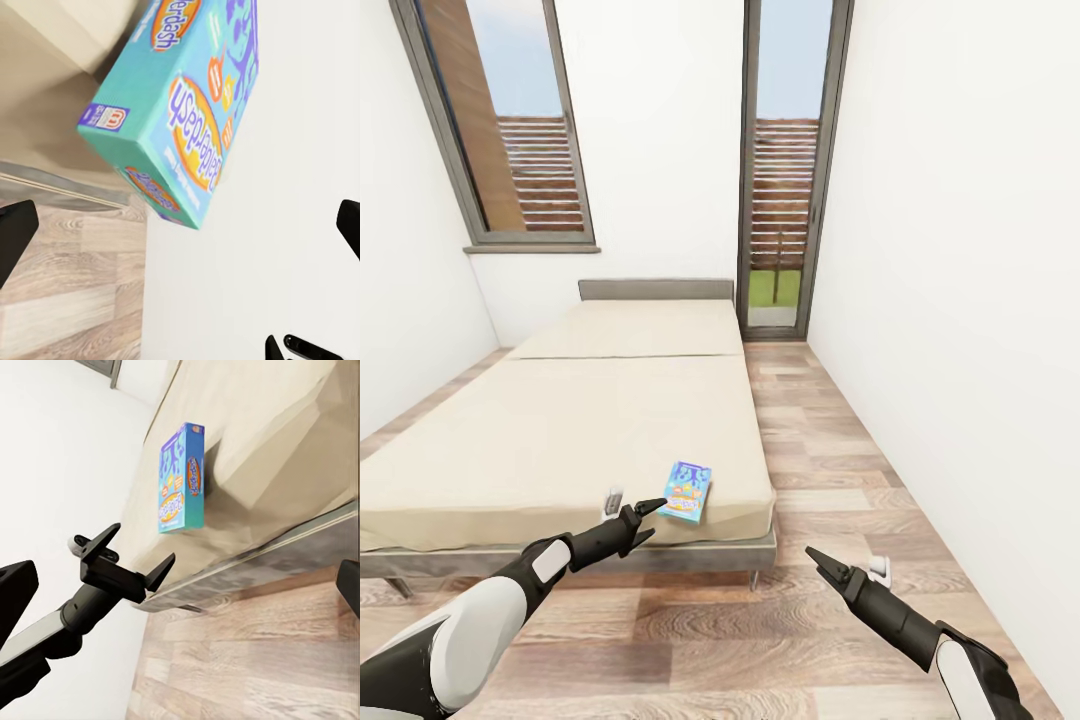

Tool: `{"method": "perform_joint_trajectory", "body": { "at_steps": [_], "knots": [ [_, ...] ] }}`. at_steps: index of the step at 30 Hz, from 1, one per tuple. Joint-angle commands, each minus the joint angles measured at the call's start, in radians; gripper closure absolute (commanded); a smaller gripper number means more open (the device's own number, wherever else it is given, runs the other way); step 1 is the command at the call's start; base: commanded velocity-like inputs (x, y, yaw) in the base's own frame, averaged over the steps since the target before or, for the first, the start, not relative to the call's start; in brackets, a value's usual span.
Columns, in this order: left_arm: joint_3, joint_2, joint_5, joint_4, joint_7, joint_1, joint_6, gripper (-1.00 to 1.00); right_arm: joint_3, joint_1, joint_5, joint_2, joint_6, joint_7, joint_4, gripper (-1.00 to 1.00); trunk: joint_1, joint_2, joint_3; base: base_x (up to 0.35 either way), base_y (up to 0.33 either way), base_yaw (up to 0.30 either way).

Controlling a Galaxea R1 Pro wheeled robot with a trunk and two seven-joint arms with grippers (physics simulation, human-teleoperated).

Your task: Put all the toys in the child's room - the three board games (two on the bed and one on the table), the two jigsaw puzzles on the table, and the tennis ball on the table - inside the toy box on the table in the child's room.

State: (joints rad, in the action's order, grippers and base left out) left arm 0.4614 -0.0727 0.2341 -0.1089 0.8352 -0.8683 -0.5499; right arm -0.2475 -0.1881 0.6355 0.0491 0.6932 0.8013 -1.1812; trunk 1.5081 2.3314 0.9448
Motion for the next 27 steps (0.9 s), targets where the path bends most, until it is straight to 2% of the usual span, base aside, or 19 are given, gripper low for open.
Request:
{"method": "perform_joint_trajectory", "body": {
  "at_steps": [1,18,27],
  "knots": [
    [-0.004,0.000,0.011,0.000,0.000,0.000,-0.008,-1.00,-0.001,-0.001,0.004,0.000,0.006,0.001,0.000,-1.00,0.004,0.008,0.004,0.000,0.000,0.000],
    [-0.004,-0.001,0.011,0.000,-0.003,0.000,-0.007,-1.00,-0.001,-0.001,0.004,0.000,0.006,0.001,0.000,-1.00,0.069,0.127,0.057,0.000,0.000,0.000],
    [-0.005,0.000,0.011,0.000,-0.003,0.000,-0.007,-1.00,-0.001,-0.001,0.004,-0.001,0.006,0.001,0.000,-1.00,0.069,0.127,0.057,0.000,0.000,0.000]
  ]
}}
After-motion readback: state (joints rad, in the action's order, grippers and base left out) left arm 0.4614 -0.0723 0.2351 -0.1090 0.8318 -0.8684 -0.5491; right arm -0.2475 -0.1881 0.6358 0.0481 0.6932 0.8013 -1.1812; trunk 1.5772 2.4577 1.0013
